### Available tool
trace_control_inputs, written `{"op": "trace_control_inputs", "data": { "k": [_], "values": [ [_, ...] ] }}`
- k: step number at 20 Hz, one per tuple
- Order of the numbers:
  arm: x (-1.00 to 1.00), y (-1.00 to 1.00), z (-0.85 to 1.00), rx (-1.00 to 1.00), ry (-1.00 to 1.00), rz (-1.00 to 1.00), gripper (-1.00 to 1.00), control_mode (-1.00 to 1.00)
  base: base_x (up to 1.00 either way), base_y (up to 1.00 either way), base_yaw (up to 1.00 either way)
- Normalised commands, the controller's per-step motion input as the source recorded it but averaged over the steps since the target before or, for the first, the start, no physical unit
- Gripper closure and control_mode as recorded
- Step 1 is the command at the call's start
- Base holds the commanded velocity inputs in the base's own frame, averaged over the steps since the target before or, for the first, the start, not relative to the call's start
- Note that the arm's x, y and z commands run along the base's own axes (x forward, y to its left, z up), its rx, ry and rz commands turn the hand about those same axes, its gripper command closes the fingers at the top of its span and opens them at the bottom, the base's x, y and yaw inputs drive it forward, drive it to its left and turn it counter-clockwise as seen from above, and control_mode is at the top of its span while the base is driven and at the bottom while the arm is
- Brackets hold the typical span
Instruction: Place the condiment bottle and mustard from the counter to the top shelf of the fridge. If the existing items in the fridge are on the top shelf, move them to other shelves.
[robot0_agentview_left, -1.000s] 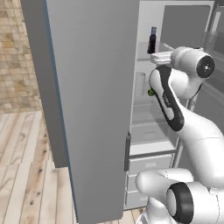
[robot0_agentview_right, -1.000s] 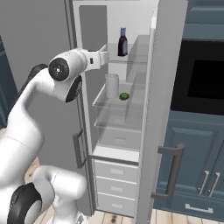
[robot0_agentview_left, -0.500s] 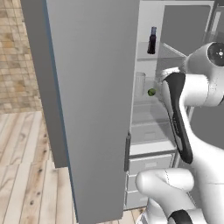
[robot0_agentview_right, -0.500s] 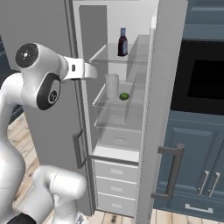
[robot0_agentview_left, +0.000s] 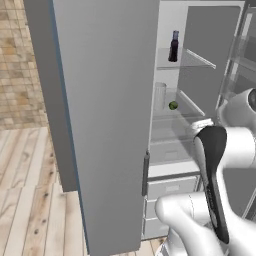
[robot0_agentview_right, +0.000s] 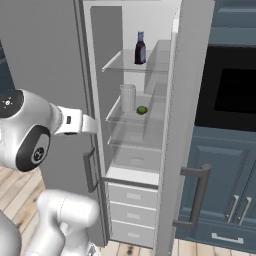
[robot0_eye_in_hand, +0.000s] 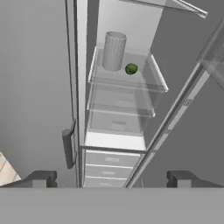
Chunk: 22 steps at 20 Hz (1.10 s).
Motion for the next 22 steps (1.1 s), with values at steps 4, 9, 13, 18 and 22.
{"op": "trace_control_inputs", "data": {
  "k": [4,9,13,18,22],
  "values": [
    [0.0,0.0,-0.05,0.03,-0.03,0.0,-1.0,-1.0,0.0,0.0,0.0],
    [-0.4,0.15,-0.02,0.0,0.0,0.12,-1.0,-1.0,0.0,0.0,0.0],
    [-0.25,0.11,-0.04,0.0,0.0,0.1,-1.0,1.0,-0.75,0.31,0.51],
    [0.0,0.0,0.0,0.0,0.0,0.0,-1.0,1.0,-0.55,0.33,0.94],
    [0.0,0.0,0.0,0.0,0.0,0.0,-1.0,1.0,-0.33,0.35,1.0]
  ]
}}
